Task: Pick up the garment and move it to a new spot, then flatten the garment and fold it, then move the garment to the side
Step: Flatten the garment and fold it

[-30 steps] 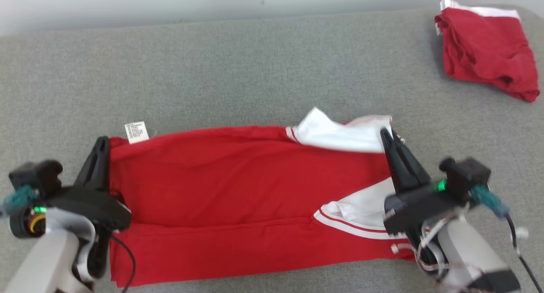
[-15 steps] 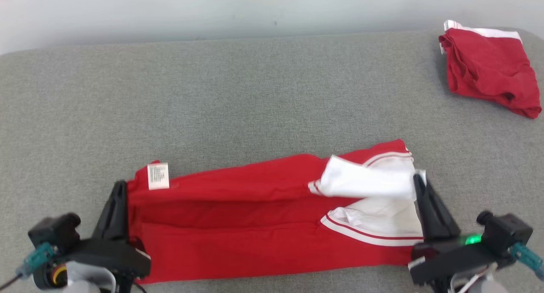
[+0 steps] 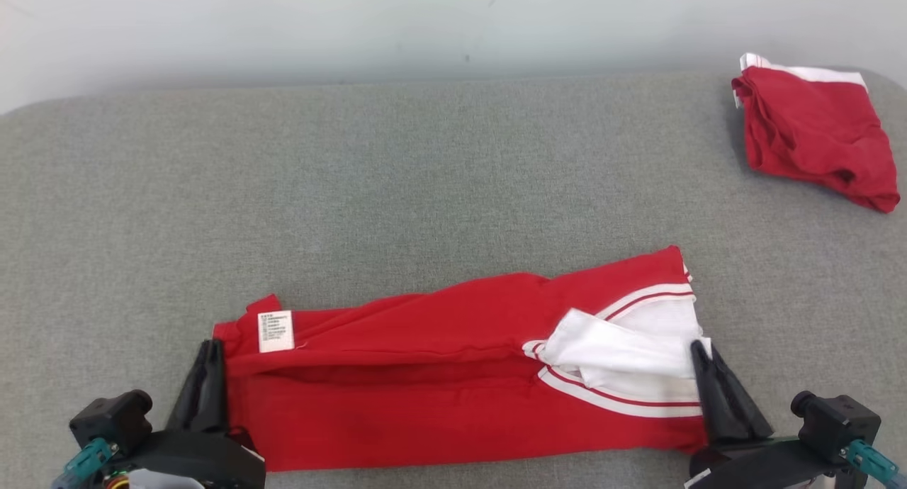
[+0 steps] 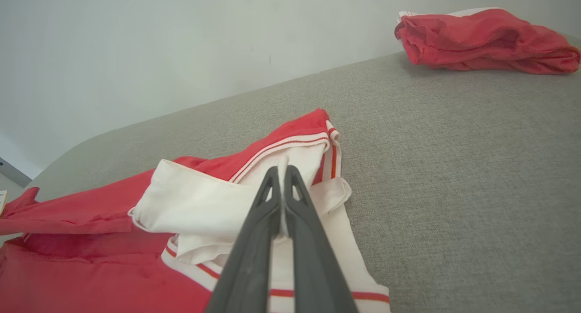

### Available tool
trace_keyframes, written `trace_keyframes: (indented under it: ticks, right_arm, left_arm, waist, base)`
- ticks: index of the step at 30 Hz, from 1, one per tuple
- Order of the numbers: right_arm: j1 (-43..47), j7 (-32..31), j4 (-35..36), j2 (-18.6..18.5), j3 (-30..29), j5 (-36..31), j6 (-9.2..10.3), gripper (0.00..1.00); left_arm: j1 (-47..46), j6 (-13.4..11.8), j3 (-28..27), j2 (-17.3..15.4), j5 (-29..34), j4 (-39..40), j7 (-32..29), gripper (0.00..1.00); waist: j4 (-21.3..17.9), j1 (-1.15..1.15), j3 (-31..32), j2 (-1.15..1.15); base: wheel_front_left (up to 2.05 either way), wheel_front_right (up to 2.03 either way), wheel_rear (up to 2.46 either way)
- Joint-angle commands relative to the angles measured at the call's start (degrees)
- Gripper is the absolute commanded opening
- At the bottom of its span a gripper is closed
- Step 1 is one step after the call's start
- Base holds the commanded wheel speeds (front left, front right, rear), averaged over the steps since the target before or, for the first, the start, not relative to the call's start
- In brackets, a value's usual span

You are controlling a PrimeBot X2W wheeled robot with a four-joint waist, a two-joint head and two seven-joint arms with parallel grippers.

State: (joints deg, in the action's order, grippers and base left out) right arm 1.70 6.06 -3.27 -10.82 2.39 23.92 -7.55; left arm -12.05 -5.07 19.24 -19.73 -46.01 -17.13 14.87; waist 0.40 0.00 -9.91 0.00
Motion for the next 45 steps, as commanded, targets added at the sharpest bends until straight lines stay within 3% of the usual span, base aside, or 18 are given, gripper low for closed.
trace_keyframes:
  ticks: [1, 9, 17, 35, 41, 42, 43, 44, 45]
  right_arm:
    - [-0.05, 0.43, 0.19, 0.51, -0.05, -0.33, 0.13, 1.0]
    - [-1.32, 1.18, 0.44, -1.22, -1.71, -0.75, 0.13, 1.0]
    - [-5.98, -4.04, -4.69, -2.56, -4.98, -4.13, 0.13, 1.0]
    - [-15.82, -11.04, -31.26, -4.08, -1.79, -4.99, 0.13, 1.0]
    - [-17.17, -12.43, -35.47, -3.78, 0.92, -3.0, 0.13, 1.0]
    - [-17.31, -12.62, -35.87, -3.66, 1.32, -2.4, 0.13, 0.66]
    - [-17.52, -12.8, -36.17, -3.75, 1.68, -1.91, 0.13, 0.16]
    - [-17.76, -12.98, -36.46, -3.98, 2.05, -1.38, 0.13, 0.0]
    - [-18.29, -13.09, -36.81, -4.52, 2.62, -0.41, 0.13, 0.0]
  left_arm:
    - [0.45, -0.08, -0.51, 0.5, 0.95, 0.19, 0.35, 1.0]
    - [3.7, -1.62, -9.36, 3.56, 12.01, 6.54, 0.36, 1.0]
    - [8.3, -2.25, -15.01, 5.74, 22.3, 12.03, 0.33, 1.0]
    - [9.57, 0.31, -15.8, 8.65, 31.02, 10.27, 0.34, 1.0]
    - [9.59, 0.61, -15.95, 8.94, 32.5, 9.27, 0.34, 1.0]
    - [9.66, 0.7, -16.04, 9.0, 32.78, 9.05, 0.34, 1.0]
    - [9.77, 0.8, -16.23, 9.13, 32.84, 8.92, 0.34, 1.0]
    - [9.89, 0.93, -16.4, 9.2, 32.88, 8.76, 0.34, 1.0]
    - [10.25, 0.95, -16.69, 9.36, 33.05, 8.46, 0.34, 1.0]
  waist:
    - [0.06, 0.0, 0.43, 0.0]
    - [0.73, 0.0, 2.83, 0.0]
    - [2.07, 0.0, 4.39, 0.0]
    - [6.85, 0.0, 4.11, 0.0]
    - [7.08, 0.0, 4.15, 0.0]
    - [7.06, 0.0, 4.29, 0.0]
    - [7.04, 0.0, 4.48, 0.0]
    - [7.0, 0.0, 4.68, 0.0]
    - [6.86, 0.0, 5.09, 0.0]
  base:
    - [0.0, 0.0, 0.0]
    - [0.0, 0.0, 0.0]
    - [0.0, 0.0, 0.0]
    - [0.0, 0.0, 0.0]
    - [0.0, 0.0, 0.0]
    - [0.0, 0.0, 0.0]
    - [0.0, 0.0, 0.0]
    - [0.0, 0.0, 0.0]
    - [0.0, 0.0, 0.0]
